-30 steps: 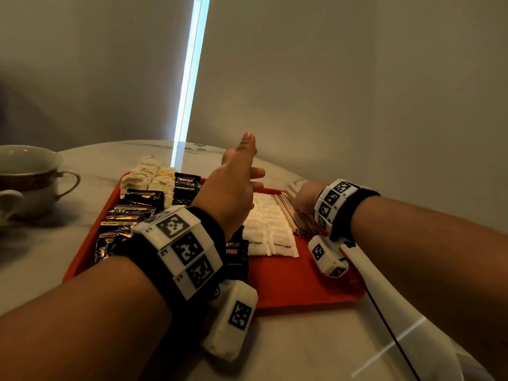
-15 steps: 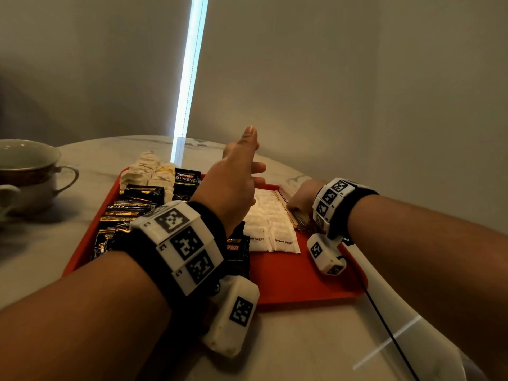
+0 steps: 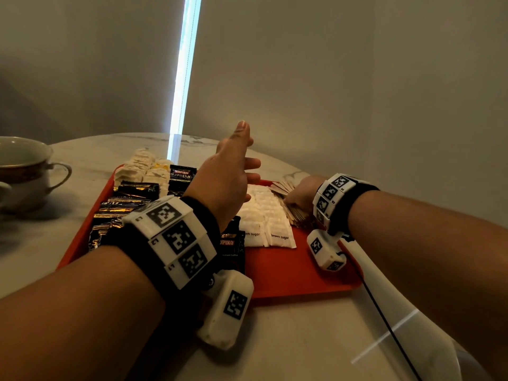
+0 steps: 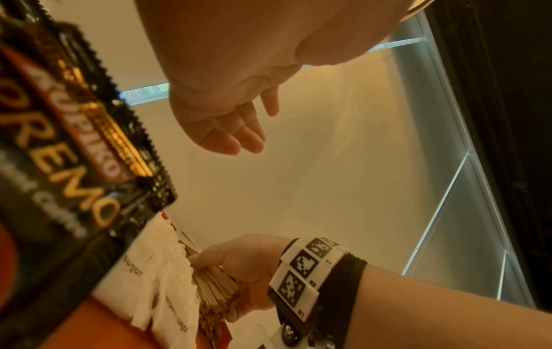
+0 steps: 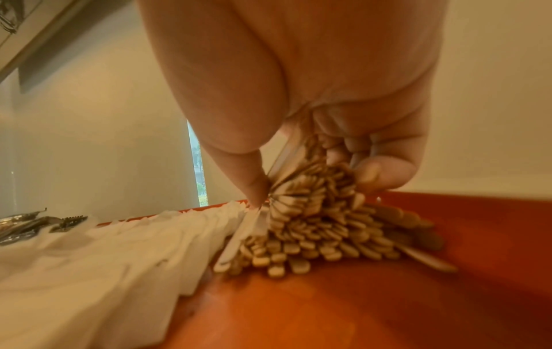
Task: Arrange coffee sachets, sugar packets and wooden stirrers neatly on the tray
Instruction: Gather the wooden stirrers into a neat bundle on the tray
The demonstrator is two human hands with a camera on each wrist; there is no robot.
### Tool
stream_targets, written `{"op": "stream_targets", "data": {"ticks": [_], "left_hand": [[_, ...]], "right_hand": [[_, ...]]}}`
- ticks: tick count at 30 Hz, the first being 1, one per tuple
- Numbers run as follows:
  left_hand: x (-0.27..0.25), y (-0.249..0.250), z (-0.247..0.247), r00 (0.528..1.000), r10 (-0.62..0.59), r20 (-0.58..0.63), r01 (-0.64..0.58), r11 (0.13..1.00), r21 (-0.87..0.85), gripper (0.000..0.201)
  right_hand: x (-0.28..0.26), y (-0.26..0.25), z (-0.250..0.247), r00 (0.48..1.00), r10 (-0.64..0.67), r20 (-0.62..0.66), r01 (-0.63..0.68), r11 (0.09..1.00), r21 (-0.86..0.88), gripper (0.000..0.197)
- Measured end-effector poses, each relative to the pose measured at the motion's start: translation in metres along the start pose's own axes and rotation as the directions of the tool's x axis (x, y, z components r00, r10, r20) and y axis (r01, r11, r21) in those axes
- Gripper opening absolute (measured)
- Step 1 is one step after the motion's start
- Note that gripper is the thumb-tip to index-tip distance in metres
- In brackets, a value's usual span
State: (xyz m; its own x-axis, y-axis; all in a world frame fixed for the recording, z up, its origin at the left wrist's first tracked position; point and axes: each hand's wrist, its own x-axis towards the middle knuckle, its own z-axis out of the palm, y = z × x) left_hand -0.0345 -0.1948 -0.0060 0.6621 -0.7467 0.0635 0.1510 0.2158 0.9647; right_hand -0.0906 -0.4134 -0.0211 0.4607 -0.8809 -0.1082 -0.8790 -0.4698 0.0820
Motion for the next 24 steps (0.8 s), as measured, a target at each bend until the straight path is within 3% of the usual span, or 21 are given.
{"op": "stream_targets", "data": {"ticks": [8,12,15,19,21,24], "left_hand": [[-0.001,0.000,0.000,1.000,-0.001,-0.006,0.001,1.000,-0.022,0.055],[0.000,-0.001,0.000,1.000,0.001,-0.001,-0.001,1.000,-0.017,0.055],[0.000,-0.002,0.001,1.000,0.011,0.000,-0.011,1.000,-0.012,0.055],[0.000,-0.002,0.001,1.000,0.016,-0.010,-0.016,1.000,-0.015,0.055],[0.000,-0.002,0.001,1.000,0.019,-0.011,-0.019,1.000,-0.008,0.055],[0.000,-0.002,0.001,1.000,0.016,-0.010,-0.016,1.000,-0.004,0.055]], "right_hand": [[0.005,0.004,-0.003,0.999,-0.012,0.035,0.008,0.994,0.111,0.029],[0.008,0.004,-0.005,0.998,-0.061,-0.002,0.060,0.993,0.102,0.028],[0.010,0.002,-0.002,0.988,-0.139,-0.067,0.143,0.988,0.065,0.043],[0.011,-0.002,0.004,0.975,-0.218,-0.044,0.212,0.971,-0.114,0.035],[0.015,0.000,0.006,0.976,-0.216,-0.032,0.208,0.965,-0.160,0.032],[0.021,0.005,0.007,0.980,-0.196,-0.036,0.192,0.976,-0.100,0.038]]}}
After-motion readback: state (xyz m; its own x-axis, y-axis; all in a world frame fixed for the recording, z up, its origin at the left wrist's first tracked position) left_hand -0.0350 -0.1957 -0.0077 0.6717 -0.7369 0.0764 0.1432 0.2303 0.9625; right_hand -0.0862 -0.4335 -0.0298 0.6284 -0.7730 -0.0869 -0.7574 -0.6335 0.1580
